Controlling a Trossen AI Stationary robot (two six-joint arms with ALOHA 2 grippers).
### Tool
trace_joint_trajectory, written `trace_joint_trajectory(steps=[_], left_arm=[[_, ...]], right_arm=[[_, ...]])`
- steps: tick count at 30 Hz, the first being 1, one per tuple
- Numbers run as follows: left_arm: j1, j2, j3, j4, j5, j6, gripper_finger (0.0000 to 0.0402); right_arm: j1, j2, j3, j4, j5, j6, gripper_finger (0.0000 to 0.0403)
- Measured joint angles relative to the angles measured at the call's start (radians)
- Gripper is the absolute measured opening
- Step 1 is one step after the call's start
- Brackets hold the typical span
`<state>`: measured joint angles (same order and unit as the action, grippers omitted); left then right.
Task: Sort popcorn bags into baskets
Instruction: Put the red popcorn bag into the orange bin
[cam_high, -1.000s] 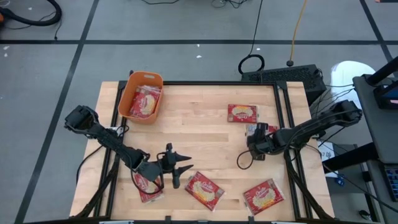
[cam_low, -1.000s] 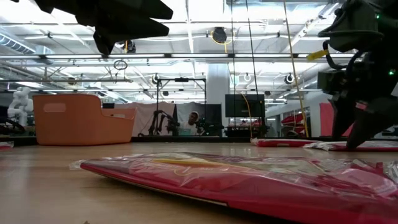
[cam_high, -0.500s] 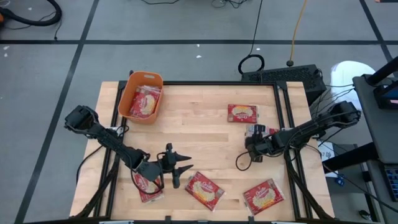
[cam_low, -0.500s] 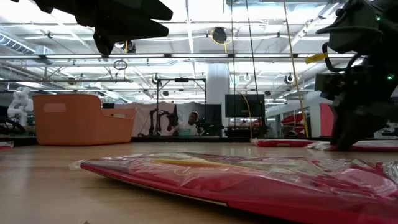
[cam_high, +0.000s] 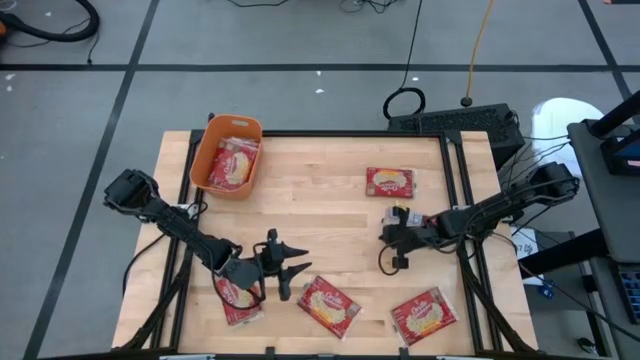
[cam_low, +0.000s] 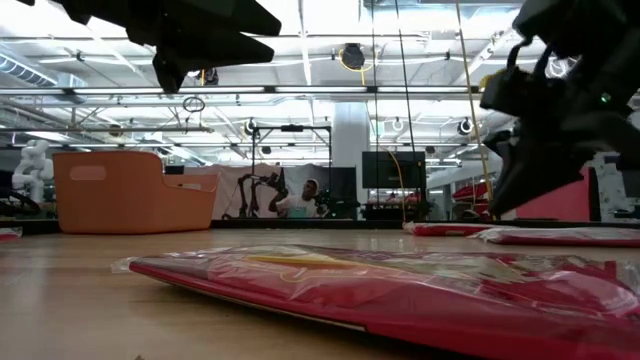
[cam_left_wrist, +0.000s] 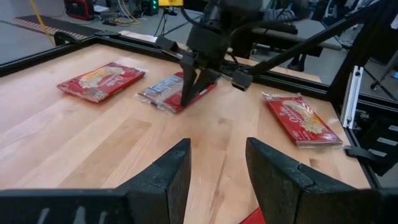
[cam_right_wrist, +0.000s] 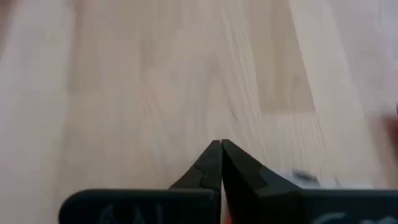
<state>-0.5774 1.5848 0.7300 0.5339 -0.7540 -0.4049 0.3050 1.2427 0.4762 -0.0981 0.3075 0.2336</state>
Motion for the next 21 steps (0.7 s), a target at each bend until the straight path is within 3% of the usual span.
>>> trace_joint_trajectory(steps=[9, 17, 21], left_arm=[[0.000, 0.000, 0.000, -0.004, 0.000, -0.001, 0.0156], [0.001, 0.000, 0.000, -0.005, 0.000, -0.004, 0.0156], [0.001, 0.000, 0.000, -0.006, 0.000, -0.017, 0.0156]], right_arm=[[0.024, 0.000, 0.006, -0.091, 0.025, 0.053, 0.0030], [0.043, 0.004, -0.006, -0.147, 0.137, 0.067, 0.0149], [0.042, 0.004, -0.042, -0.116, 0.110, 0.092, 0.0198]])
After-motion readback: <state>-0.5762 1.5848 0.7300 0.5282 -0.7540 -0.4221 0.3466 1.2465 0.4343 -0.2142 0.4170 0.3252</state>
